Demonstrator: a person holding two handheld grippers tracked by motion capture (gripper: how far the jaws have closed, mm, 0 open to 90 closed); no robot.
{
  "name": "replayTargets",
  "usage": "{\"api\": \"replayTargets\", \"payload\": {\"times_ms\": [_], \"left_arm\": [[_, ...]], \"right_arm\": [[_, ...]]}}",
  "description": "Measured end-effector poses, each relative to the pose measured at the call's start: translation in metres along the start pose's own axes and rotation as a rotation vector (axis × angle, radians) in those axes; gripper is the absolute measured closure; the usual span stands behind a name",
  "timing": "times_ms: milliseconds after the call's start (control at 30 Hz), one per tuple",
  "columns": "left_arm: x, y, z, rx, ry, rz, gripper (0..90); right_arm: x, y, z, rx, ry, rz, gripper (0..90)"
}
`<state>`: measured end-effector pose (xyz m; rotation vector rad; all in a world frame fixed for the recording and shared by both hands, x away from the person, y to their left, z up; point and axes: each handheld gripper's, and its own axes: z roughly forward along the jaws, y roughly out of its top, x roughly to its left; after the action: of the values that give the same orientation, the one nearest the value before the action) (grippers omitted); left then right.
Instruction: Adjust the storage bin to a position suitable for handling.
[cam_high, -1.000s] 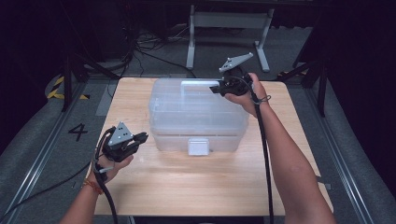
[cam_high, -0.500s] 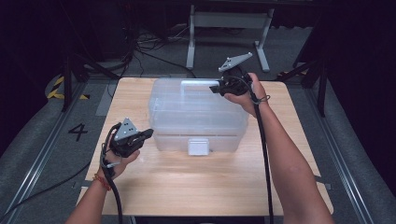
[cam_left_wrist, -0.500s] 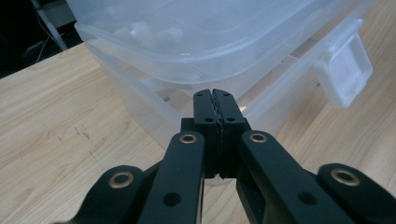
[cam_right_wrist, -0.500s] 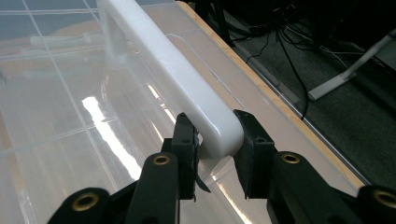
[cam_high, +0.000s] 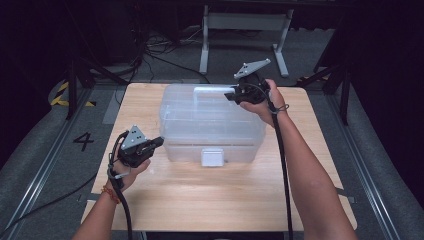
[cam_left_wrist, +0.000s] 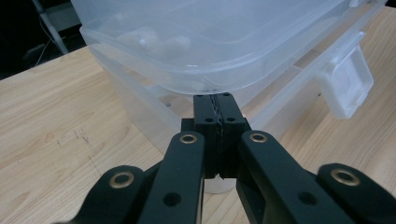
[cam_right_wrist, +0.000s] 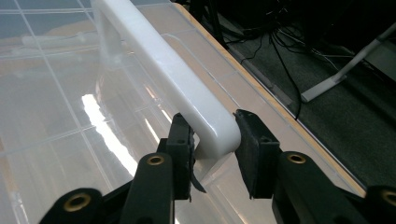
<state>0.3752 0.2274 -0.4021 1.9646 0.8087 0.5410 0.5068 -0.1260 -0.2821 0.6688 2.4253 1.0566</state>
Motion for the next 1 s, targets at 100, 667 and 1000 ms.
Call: {"api": "replayTargets", "payload": {"times_ms": [100,667,1000], "left_arm": [[0.0,-0.001,0.001,-0.001,-0.002,-0.001,89.9],[-0.003,0.003,0.003,-0.018,-0.016,0.028,90.0],[-0.001,0.008,0.001,-0.012,-0.016,0.055,90.0]], "right_arm": [[0.002,-0.001,0.0,-0.003,-0.016,-0.001,65.0],[0.006,-0.036,-0.064,-0.116,-0.116,0.029,48.3],[-0.002,-0.084,-0.105,-0.164,-0.153,0.06,46.3]]}}
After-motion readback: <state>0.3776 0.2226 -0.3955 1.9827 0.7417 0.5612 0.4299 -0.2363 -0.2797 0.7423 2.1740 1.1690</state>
